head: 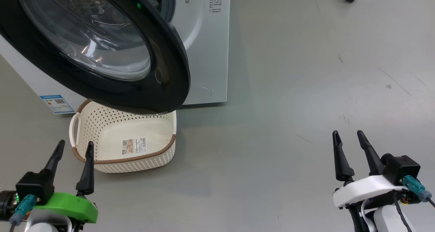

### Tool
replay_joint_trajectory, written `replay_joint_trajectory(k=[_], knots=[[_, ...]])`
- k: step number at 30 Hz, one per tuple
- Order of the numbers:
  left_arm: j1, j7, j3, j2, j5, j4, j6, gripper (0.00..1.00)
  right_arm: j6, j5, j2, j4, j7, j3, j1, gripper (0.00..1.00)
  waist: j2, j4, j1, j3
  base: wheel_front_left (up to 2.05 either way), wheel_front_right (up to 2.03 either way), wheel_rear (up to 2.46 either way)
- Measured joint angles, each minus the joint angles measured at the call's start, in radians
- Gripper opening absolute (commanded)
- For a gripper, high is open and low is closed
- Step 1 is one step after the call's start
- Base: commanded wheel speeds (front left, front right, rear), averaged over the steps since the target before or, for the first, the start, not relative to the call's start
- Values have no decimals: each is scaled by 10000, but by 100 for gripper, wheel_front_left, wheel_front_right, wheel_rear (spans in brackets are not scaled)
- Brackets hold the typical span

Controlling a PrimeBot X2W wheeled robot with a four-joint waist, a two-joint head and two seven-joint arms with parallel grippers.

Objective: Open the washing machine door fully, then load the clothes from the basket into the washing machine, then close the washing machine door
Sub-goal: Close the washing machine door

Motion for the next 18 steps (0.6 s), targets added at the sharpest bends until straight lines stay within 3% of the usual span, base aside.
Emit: replay_joint_trajectory(k=[5, 18], knots=[[106, 0, 134, -339, 247, 63, 345, 100, 0, -25, 15, -15, 0, 0, 0, 100, 0, -18, 0, -41, 0, 0, 0], [400, 0, 539, -1062, 681, -153, 420, 100, 0, -77, 25, -100, 0, 25, 4, 100, 0, -79, 0, -44, 0, 0, 0]])
